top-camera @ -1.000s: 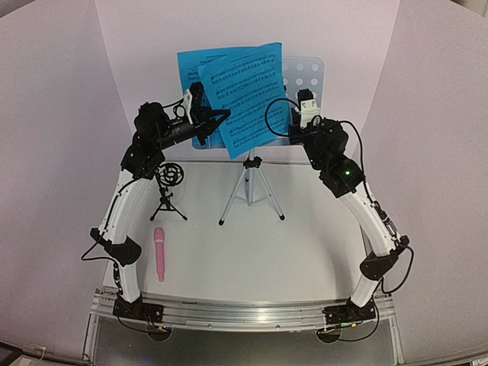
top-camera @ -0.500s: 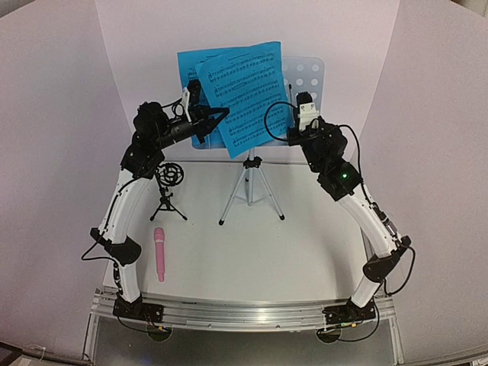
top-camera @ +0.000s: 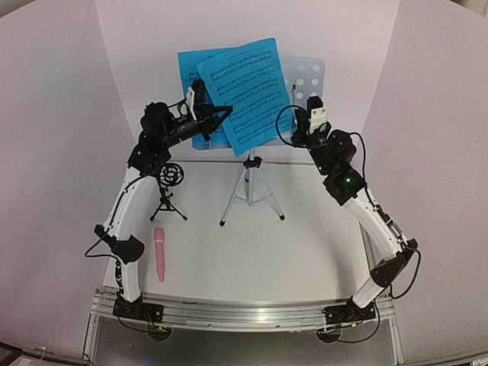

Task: Set up the instrument practice props

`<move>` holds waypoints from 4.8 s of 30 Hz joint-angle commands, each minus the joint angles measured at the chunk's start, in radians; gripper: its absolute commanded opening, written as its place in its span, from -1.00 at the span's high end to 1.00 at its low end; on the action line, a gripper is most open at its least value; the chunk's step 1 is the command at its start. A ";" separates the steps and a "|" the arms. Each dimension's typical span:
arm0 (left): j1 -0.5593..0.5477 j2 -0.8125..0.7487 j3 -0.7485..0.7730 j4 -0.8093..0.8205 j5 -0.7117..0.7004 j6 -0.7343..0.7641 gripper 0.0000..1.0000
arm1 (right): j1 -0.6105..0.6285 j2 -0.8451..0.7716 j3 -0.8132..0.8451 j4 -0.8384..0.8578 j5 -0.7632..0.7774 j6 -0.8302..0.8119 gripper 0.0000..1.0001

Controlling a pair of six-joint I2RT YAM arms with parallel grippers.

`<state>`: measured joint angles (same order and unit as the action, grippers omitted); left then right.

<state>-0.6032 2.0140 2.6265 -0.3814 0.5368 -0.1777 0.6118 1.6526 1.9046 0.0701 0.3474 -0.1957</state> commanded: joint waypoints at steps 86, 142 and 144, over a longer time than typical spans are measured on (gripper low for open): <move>-0.029 0.085 0.056 0.199 0.125 0.588 0.40 | -0.073 -0.029 0.256 -0.334 -0.169 0.135 -0.31; -0.030 0.055 0.030 0.264 0.079 0.572 1.00 | -0.429 0.108 0.366 -0.529 -0.870 0.688 0.29; -0.030 0.055 0.032 0.265 0.079 0.571 1.00 | -0.428 0.103 0.360 -0.527 -0.862 0.687 0.40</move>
<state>-0.6323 2.1029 2.6488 -0.1551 0.6247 0.3954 0.1827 1.7691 2.2566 -0.4763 -0.4939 0.4925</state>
